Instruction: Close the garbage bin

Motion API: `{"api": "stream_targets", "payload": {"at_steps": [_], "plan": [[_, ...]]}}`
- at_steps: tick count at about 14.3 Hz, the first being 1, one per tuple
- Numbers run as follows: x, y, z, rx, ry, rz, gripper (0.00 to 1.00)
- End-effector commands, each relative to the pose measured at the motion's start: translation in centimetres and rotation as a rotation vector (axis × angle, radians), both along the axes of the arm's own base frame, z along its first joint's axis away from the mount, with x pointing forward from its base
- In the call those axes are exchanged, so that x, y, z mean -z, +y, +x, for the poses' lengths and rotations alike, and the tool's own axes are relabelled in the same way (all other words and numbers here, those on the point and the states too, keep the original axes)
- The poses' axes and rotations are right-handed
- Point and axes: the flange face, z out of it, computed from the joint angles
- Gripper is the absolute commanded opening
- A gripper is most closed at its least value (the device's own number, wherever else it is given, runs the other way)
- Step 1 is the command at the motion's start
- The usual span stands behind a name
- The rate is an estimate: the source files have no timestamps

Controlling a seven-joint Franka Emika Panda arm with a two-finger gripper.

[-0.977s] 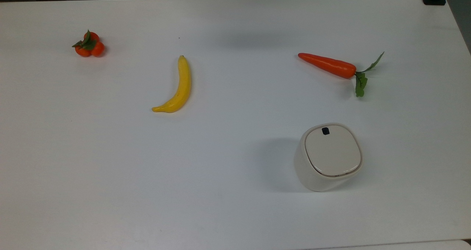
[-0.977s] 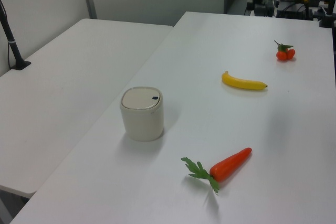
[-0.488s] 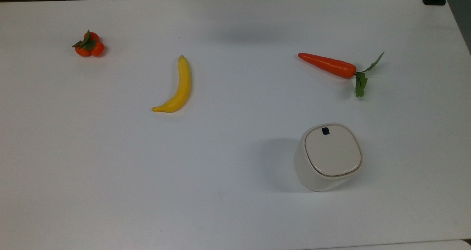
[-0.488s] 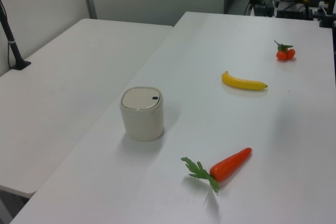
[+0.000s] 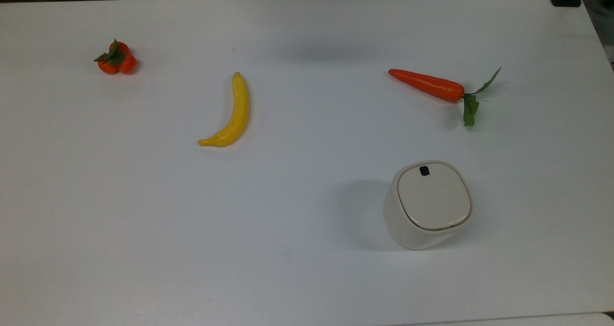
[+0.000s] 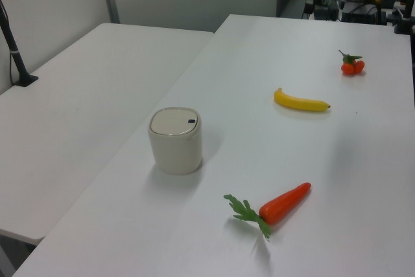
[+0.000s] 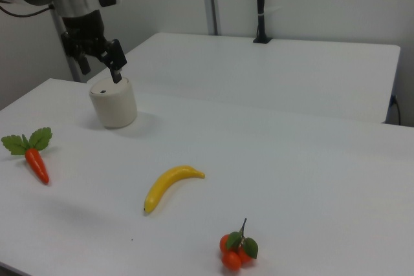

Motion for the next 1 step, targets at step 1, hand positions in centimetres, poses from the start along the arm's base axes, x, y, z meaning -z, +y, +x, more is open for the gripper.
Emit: {"api": "stream_targets", "payload": {"at_steps": [1], "plan": [[0.35,0.17,-0.52,-0.021,-0.005,-0.009,1.0]]}}
